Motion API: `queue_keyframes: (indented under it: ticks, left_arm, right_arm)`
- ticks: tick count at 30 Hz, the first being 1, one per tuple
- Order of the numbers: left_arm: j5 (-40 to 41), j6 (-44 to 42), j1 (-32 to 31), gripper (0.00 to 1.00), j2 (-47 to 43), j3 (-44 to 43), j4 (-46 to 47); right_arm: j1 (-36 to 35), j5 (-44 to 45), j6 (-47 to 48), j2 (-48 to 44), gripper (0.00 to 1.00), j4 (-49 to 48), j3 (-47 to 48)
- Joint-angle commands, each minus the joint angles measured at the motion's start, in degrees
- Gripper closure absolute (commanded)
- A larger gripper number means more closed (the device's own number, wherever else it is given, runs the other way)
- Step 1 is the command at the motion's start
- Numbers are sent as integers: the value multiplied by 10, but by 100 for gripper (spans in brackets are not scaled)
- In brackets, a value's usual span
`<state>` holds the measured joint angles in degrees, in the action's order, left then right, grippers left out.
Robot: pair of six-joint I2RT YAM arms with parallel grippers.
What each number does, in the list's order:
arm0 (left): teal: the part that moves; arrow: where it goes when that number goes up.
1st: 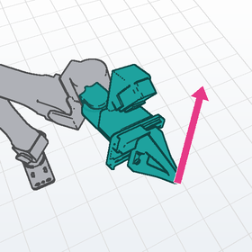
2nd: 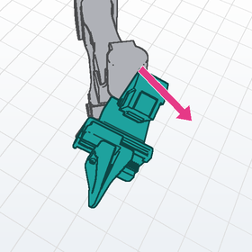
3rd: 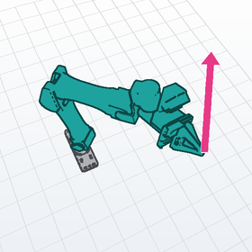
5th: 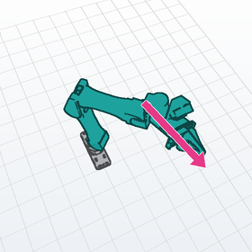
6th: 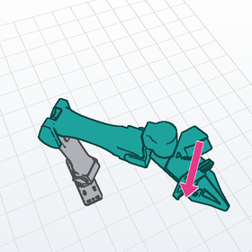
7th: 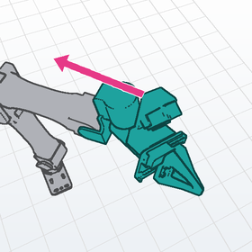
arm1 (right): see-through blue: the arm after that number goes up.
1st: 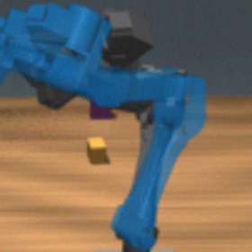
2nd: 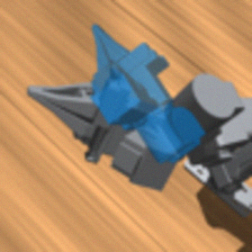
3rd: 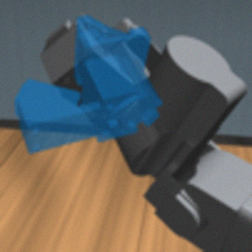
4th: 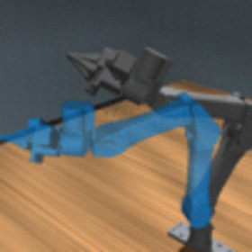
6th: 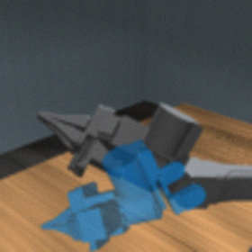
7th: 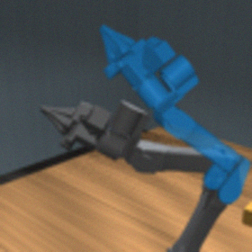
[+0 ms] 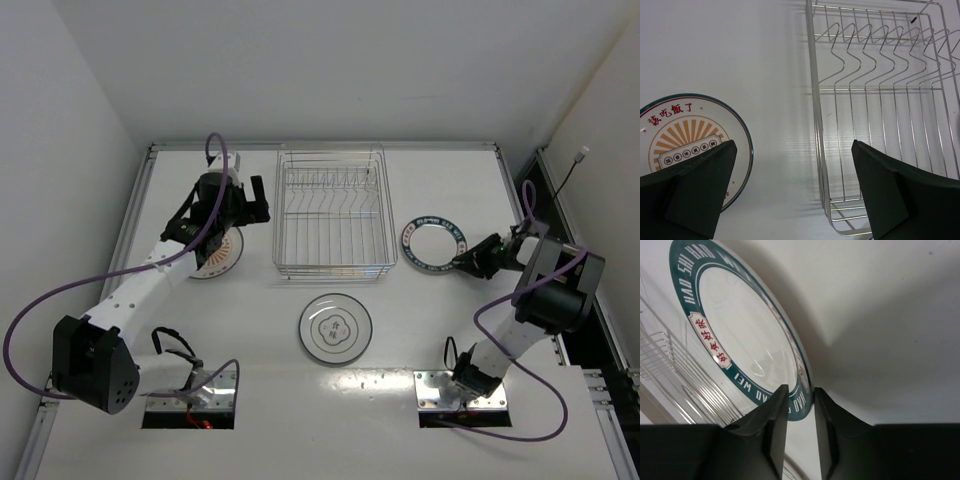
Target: Load the plates into the dish rack
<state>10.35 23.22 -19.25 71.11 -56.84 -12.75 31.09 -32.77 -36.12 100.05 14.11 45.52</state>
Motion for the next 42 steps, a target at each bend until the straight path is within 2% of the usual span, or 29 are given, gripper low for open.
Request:
queue_keyframes:
  ticks: [1, 6, 9, 10, 18, 24, 30, 34, 42]
  left_arm:
    - [8, 8, 2, 0, -2, -24, 6]
    - [8, 8, 2, 0, 3, -24, 6]
    - [13, 8, 2, 0, 3, -24, 6]
    - [13, 8, 2, 0, 3, -24, 6]
    - [19, 8, 2, 0, 3, -24, 6]
    - [19, 8, 2, 0, 3, -24, 6]
    - [19, 8, 2, 0, 9, -24, 1]
    - [19, 8, 2, 0, 9, -24, 1]
    - [29, 8, 2, 0, 14, -24, -4]
  right_arm:
    - [-13, 18, -15, 12, 77, -8, 33]
    - [-25, 24, -15, 24, 86, -8, 52]
    - [-31, 24, -15, 30, 94, -3, 57]
    - [-31, 24, -15, 30, 100, -3, 57]
    - [-31, 34, 10, 2, 100, 9, 46]
    - [-37, 53, 47, -103, 100, 57, 60]
    - [-66, 119, 77, -196, 100, 127, 119]
    - [-77, 138, 90, -215, 100, 149, 156]
    - [-115, 178, 102, -225, 100, 166, 171]
